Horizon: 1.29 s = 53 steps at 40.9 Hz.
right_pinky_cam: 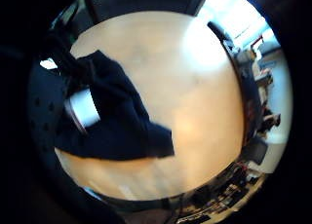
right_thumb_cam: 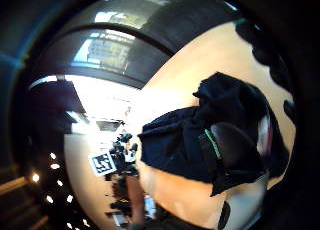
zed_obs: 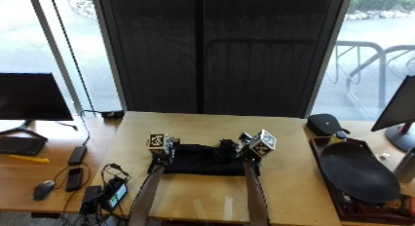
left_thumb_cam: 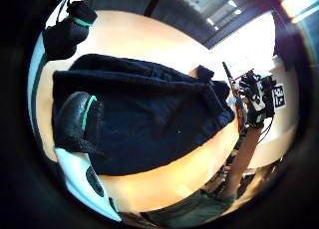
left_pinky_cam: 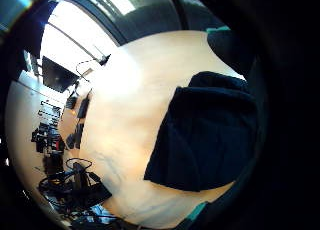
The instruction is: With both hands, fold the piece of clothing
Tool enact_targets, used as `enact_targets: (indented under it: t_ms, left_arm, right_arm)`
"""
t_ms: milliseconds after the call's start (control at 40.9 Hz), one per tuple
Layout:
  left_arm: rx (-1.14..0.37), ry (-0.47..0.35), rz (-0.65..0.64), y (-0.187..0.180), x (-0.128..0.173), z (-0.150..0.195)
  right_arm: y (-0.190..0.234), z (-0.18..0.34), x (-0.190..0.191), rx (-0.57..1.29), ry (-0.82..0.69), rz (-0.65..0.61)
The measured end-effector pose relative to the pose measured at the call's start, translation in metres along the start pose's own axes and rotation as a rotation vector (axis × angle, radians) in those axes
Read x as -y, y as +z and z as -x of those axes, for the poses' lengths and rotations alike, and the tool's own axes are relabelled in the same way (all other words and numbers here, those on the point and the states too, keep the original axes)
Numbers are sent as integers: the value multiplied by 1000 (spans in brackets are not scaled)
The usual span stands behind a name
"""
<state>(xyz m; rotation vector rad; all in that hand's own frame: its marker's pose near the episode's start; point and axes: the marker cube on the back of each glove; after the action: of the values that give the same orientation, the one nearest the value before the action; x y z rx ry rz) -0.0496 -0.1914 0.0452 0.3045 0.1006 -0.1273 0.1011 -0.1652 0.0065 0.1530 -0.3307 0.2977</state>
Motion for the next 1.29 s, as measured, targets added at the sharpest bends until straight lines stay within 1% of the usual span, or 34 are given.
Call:
enact_targets:
  t_ms: [73,147,195,244,293,342,391,440,537,586,635,708,757,831,904,953,1002,1050,1124,1148,1221,1246,1295]
  left_arm:
    - [5,-10,15,0,-18,12]
    - [1,1,-49,9,-16,17]
    - [-23,9,-48,19,-19,15]
    - [-2,5,-19,32,-24,17]
    - [31,1,3,44,-28,19]
    - [55,5,21,54,-30,18]
    - [69,16,44,65,-31,17]
    - [71,21,78,75,-32,17]
    - [37,7,149,85,-37,20]
    - [4,3,186,87,-40,20]
    - [-57,19,216,90,-42,17]
    - [-175,66,294,90,-48,5]
    - [-179,64,349,90,-52,3]
    - [-180,60,414,90,-58,0]
    - [-203,76,408,91,-57,-5]
    - [-206,73,417,90,-58,-6]
    - [-222,73,453,89,-64,-10]
    - [-215,71,447,89,-64,-12]
    - [-127,36,378,93,-57,-12]
    - [-123,34,386,92,-59,-16]
    - [-189,61,436,88,-66,-34]
    - [-194,63,427,88,-65,-36]
    - [-169,45,394,91,-61,-35]
  right_arm:
    - [10,-40,-14,56,117,87]
    - [29,-75,-25,41,211,146]
    - [25,-86,-43,10,266,149]
    - [16,-91,-60,-13,303,113]
    - [14,-90,-69,4,314,92]
    - [19,-90,-77,8,342,163]
    - [25,-100,-90,-75,420,287]
    - [29,-109,-97,-158,479,358]
    - [35,-107,-91,-153,450,361]
    - [38,-102,-91,-138,434,388]
    - [39,-100,-88,-169,434,378]
    - [39,-103,-81,-320,477,313]
    - [38,-105,-78,-398,502,302]
    - [37,-104,-76,-443,520,317]
    - [32,-107,-75,-518,580,347]
    - [29,-111,-71,-557,600,337]
    - [29,-110,-64,-524,545,323]
    - [28,-110,-59,-503,503,318]
    - [19,-114,-56,-524,517,322]
    - [15,-116,-55,-532,538,317]
    - [4,-122,-52,-547,625,263]
    - [1,-119,-50,-519,627,243]
    - [-3,-106,-45,-404,576,206]
